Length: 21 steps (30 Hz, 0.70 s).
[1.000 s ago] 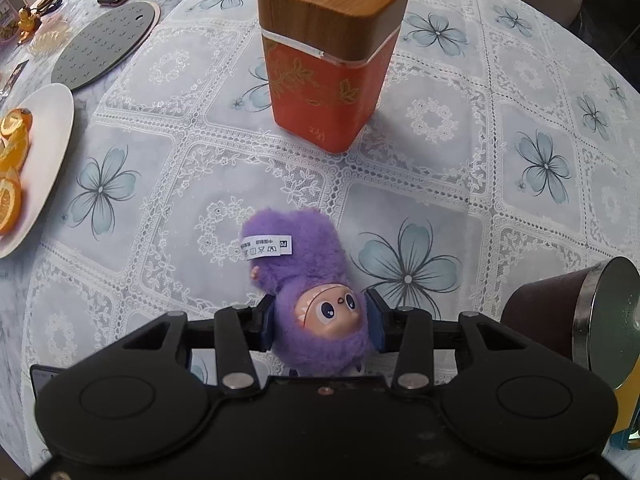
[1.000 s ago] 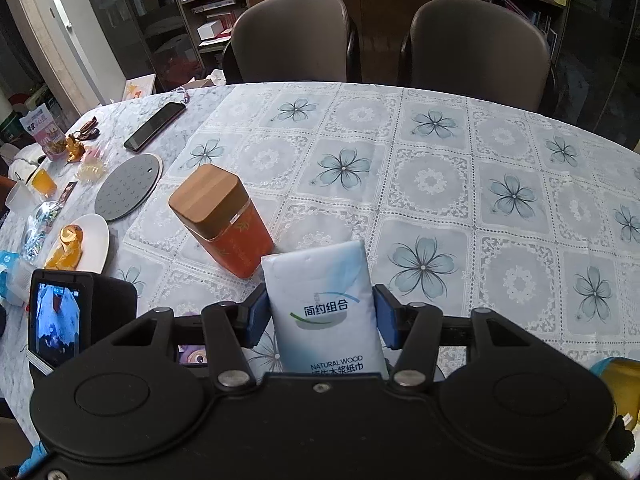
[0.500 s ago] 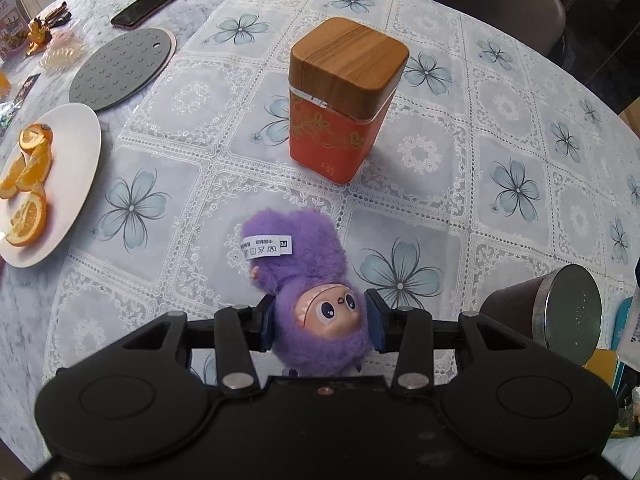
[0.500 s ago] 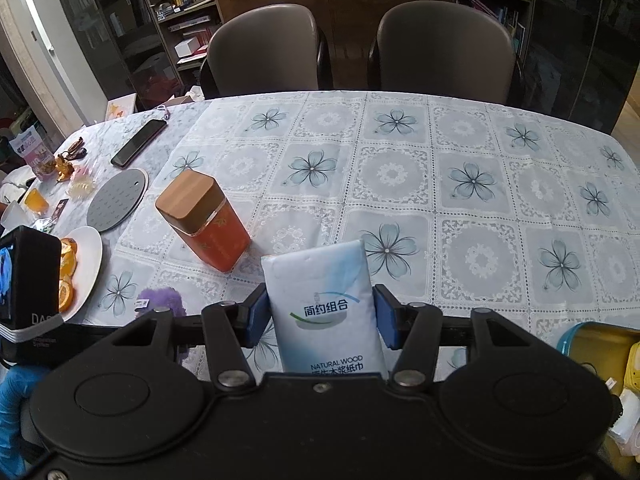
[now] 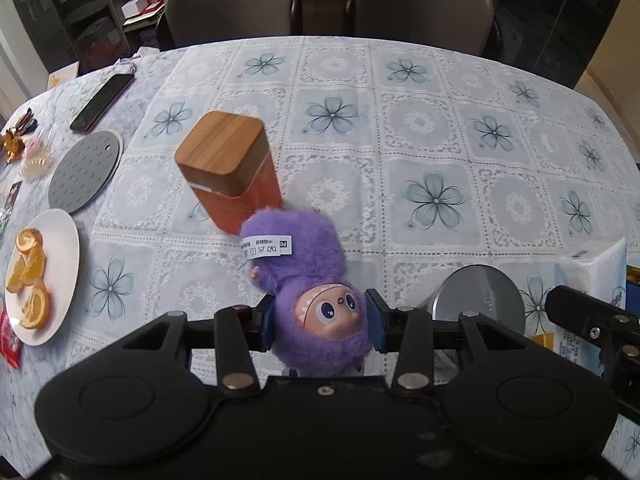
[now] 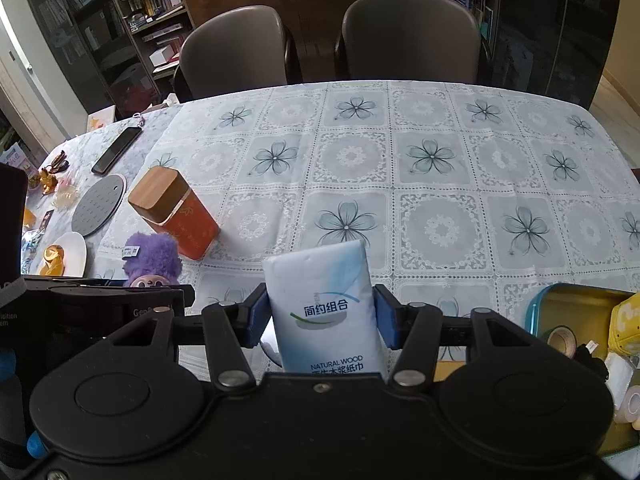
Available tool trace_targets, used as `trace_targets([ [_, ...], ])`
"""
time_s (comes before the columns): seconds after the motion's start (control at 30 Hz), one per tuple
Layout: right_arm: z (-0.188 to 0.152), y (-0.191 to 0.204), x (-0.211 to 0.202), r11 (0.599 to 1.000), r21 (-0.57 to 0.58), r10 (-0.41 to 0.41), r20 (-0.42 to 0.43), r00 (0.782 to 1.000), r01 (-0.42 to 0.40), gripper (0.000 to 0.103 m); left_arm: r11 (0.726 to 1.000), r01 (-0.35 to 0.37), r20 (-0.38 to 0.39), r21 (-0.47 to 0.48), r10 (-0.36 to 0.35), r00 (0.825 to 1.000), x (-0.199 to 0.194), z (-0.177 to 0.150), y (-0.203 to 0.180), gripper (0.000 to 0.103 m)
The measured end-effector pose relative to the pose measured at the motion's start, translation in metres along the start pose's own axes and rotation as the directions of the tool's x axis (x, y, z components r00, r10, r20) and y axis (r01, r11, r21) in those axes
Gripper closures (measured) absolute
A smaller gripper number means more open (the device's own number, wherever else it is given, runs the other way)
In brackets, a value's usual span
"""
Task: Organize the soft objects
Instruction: 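Lift and carry the purple doll and tissue pack toward the gold tray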
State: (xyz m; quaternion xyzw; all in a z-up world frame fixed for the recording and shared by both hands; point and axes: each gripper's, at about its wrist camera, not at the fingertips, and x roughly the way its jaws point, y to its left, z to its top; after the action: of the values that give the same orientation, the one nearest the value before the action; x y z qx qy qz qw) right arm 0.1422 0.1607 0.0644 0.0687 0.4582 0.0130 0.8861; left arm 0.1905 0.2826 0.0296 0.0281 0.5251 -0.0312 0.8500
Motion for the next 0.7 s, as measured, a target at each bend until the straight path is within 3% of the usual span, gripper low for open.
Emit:
trace_targets([
  [0.4,-0.013,-0.051,-0.020,0.999,0.053,0.006,0.015,1.000,-0.007,0.051,0.994,0.018,0.047,0.107,-0.023,0.999,-0.026,0.000,-0.080,0.063],
  [0.7,-0.030,-0.116,-0.039,0.994,0.105,0.013,0.018,1.000,-0.015,0.051,0.984,0.030,0.050,0.177,-0.039,0.998,-0.040,-0.017,-0.160,0.063],
])
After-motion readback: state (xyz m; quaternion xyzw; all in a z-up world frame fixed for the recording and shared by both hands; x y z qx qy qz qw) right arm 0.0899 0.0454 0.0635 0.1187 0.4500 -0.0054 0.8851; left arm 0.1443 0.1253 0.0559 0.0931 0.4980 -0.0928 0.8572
